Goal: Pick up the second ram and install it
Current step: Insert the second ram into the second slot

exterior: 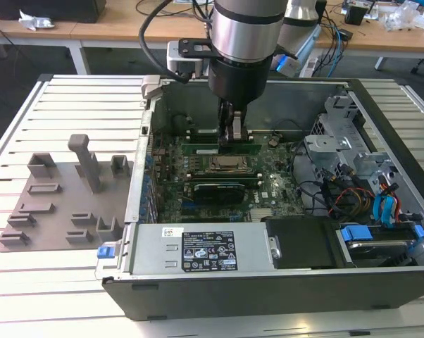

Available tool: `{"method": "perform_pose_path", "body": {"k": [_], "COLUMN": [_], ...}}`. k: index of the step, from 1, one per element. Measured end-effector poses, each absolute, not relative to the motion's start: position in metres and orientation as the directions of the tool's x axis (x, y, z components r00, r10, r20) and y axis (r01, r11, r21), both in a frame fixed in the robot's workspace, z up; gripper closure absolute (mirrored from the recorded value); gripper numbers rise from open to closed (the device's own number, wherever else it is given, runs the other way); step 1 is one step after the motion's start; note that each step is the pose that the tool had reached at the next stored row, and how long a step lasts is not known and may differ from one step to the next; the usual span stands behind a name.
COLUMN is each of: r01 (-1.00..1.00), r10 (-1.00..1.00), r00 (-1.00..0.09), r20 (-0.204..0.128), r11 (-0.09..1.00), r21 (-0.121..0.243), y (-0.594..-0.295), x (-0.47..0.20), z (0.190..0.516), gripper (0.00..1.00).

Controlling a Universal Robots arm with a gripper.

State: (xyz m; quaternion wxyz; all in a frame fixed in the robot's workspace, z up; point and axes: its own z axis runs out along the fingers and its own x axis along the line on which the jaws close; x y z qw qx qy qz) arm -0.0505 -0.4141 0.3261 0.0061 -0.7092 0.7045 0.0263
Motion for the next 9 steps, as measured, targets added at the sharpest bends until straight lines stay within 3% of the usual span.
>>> {"method": "perform_pose_path", "body": {"k": [9], "r01": [-1.000], "r10": [-0.999], "r00": [0.006], "r20": [-0.046], "r11": [-0.007], "r21": [0.028], "y": [-0.4141], "x": [-0.0505], "z": [0.3173], "gripper": [0.87]}}
